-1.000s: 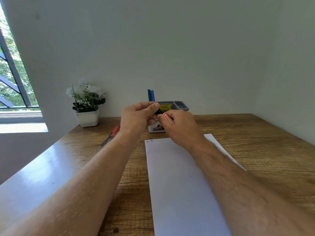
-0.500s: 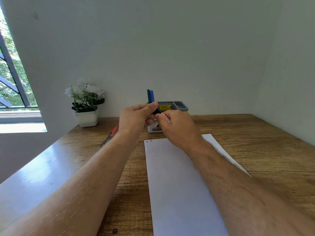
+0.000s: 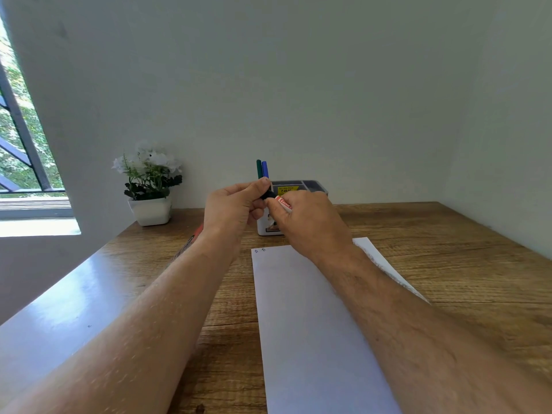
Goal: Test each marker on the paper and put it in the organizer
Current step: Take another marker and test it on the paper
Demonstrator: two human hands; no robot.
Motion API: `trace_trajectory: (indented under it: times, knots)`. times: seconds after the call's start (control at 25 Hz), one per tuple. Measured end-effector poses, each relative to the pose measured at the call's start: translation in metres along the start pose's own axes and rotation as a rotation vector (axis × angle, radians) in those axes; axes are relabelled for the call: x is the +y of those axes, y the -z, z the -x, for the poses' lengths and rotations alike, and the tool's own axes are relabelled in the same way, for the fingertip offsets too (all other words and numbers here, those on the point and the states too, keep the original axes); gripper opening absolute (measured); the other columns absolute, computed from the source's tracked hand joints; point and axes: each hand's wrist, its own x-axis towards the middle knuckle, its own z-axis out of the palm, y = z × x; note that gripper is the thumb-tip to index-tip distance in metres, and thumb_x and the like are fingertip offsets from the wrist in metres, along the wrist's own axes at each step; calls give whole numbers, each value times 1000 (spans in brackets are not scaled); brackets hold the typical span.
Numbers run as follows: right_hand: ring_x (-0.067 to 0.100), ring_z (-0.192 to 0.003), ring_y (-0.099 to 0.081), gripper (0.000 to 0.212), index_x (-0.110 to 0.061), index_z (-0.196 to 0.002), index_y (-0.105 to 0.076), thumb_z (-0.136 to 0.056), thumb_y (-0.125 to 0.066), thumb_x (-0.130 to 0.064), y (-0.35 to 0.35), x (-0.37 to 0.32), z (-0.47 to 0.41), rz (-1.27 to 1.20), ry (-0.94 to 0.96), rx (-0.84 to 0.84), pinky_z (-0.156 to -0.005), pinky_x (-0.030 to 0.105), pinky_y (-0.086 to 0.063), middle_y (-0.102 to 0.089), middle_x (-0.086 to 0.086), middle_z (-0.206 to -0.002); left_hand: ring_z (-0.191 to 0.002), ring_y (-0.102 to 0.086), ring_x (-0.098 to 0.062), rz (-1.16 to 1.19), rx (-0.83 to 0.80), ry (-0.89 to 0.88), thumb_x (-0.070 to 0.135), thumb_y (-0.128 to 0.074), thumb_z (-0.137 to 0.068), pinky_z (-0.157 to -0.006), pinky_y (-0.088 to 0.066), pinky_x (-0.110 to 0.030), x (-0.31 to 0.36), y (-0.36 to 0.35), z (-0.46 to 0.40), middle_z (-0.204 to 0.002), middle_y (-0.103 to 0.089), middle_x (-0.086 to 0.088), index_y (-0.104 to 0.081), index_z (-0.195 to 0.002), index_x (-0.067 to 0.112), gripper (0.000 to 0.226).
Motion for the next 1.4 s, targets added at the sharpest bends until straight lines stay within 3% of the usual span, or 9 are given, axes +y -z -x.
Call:
trace_trajectory:
  times: [0.24,0.4,0.52,0.72,0.84,1.0,1.12,1.28,1.4]
  knots:
    - [-1,-56,-58,44,-21,-74,-62,-98,-43,-52,6,4,5,-208,-34,100,-42,11,-39,-60,-13,-65,-60,-64,-8,217,51,5,17,-76,-81,-56,-54,-18,13,7,2,-75,-72,-5,-70,-95,8,18]
    - [-2,-66,-60,25,-19,-93,-66,-103,-44,-28,4,4,6,-403,-42,193,-52,8,-44,-61,-14,-74,-74,-71,-14,259,2,36,0,-68,-85,-62,-57,-19,16,4,7,-90,-74,-12,-65,-108,1,24]
    - [9,-68,-66,28,-22,-127,-58,-102,-45,-21,5,2,7,-543,-117,168,-56,24,-57,-68,-1,-86,-84,-74,-21,256,-29,52,-13,-61,-82,-66,-58,-22,17,3,10,-95,-74,-18,-59,-102,1,25]
    - [23,-55,-70,24,-25,-113,-66,-100,-51,-13,8,-3,11,-788,-218,91,-45,30,-56,-72,8,-98,-83,-75,-23,81,-38,37,-12,-62,-84,-62,-58,-25,16,4,9,-86,-76,-16,-55,-83,7,20]
    - [30,-71,-73,28,-17,-113,-67,-98,-46,-7,10,-5,10,-960,-277,80,-48,32,-58,-72,9,-102,-81,-75,-20,28,-36,53,-5,-57,-92,-62,-58,-26,15,9,3,-88,-77,-12,-62,-100,13,20]
    - [14,-49,-65,8,-12,-99,-64,-91,-64,-14,8,-2,9,-846,-337,97,-42,26,-51,-72,7,-72,-60,-61,-11,-324,-11,0,3,-44,-95,-51,-51,-22,12,11,-2,-75,-64,-4,-67,-94,13,25]
    - [3,-40,-53,25,-15,-82,-74,-93,-63,-34,1,2,12,-733,-350,53,-41,16,-43,-60,-5,-50,-52,-49,-9,-448,23,34,12,-52,-84,-49,-42,-25,13,7,1,-68,-56,-7,-67,-91,9,17]
    - [0,-40,-53,22,-16,-89,-75,-93,-60,-30,-6,6,17,-637,-400,-100,-41,12,-41,-59,-9,-49,-102,-62,-35,-687,9,97,17,-63,-82,-81,-51,-45,17,4,6,-119,-58,-29,-69,-108,10,28]
    - [8,-40,-57,10,-11,-86,-70,-88,-64,-19,-7,9,18,-614,-411,-195,-39,19,-44,-67,7,-61,-94,-59,-18,-879,-71,101,24,-75,-75,-69,-43,-31,15,7,7,-106,-68,-8,-74,-99,17,26]
